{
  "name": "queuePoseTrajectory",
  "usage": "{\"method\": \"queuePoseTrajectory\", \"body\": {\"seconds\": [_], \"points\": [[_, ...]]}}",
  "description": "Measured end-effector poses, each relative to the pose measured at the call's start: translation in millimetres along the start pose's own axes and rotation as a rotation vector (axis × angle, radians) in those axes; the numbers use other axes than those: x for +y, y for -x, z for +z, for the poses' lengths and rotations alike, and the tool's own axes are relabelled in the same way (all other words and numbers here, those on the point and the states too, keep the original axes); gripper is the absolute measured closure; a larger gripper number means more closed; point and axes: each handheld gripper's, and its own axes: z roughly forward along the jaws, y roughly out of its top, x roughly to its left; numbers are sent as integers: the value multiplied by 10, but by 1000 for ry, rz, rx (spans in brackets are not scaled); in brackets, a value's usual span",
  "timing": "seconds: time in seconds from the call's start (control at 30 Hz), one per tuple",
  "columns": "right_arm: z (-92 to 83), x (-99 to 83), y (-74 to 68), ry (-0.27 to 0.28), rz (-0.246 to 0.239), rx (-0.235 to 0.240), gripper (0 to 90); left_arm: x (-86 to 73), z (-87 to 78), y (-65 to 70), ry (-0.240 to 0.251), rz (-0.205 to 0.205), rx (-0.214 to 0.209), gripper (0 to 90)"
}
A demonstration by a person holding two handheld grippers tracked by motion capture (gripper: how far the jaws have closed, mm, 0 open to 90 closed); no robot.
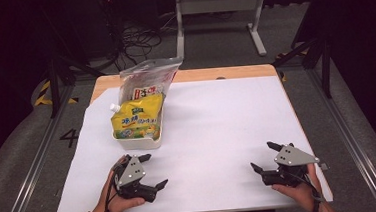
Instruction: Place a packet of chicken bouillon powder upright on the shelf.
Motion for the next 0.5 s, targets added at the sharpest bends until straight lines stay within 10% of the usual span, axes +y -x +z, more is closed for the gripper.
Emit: {"method": "queuePoseTrajectory", "body": {"seconds": [0.5], "points": [[22,-55,-9,-13,15,-1,152,-25,102,-43,-23,-4,-45,77]]}}
